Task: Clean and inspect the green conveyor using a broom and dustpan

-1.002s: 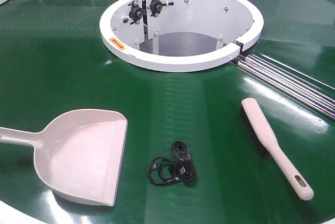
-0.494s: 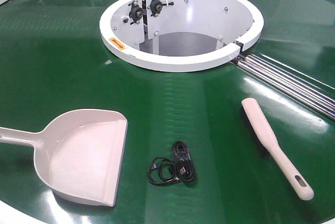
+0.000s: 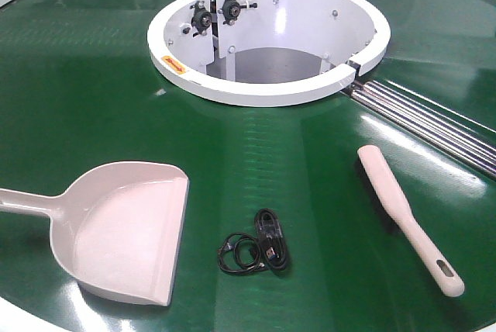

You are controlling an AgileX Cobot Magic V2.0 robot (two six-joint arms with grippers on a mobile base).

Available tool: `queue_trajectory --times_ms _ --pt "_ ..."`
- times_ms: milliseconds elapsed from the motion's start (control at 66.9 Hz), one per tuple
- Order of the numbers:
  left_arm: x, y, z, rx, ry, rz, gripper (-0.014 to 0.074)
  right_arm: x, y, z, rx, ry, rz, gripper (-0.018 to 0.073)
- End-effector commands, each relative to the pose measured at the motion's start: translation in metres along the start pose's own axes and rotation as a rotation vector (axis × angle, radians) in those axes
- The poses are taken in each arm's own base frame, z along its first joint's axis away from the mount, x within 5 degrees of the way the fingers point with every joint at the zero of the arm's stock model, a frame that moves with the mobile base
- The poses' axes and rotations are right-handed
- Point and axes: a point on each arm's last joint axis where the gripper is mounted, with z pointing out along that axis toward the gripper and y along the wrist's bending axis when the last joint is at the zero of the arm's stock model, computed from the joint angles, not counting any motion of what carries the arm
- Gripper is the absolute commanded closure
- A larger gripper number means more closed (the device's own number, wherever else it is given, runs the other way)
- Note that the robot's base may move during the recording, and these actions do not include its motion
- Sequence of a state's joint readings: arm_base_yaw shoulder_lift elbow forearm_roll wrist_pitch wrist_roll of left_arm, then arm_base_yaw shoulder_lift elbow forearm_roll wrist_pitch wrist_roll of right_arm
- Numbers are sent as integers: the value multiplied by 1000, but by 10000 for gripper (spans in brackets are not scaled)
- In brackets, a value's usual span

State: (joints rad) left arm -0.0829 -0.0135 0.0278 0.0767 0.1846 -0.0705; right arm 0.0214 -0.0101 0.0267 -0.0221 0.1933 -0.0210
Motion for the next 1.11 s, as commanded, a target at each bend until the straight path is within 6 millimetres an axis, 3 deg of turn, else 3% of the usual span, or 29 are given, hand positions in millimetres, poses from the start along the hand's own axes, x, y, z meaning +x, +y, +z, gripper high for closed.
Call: queue_trajectory --times_ms 0,299,494,658,808,927,1092 --pt "2 -1 1 10 -65 -5 604 0 0 0 7 -69 -11 568" --pt "-7 -1 0 21 -157 -51 604 0 0 0 7 -69 -11 568" --pt "-50 -2 -12 19 -389 36 604 0 0 0 7 -69 -11 568" --pt "-98 0 -13 5 -278 49 604 0 0 0 7 -69 -11 568" --pt "-133 0 3 1 -139 45 604 0 0 0 7 -69 -11 568" --pt "-137 1 23 -2 33 45 604 0 0 0 7 -69 -11 568" --pt "-128 0 43 2 134 41 604 0 0 0 7 -69 -11 568"
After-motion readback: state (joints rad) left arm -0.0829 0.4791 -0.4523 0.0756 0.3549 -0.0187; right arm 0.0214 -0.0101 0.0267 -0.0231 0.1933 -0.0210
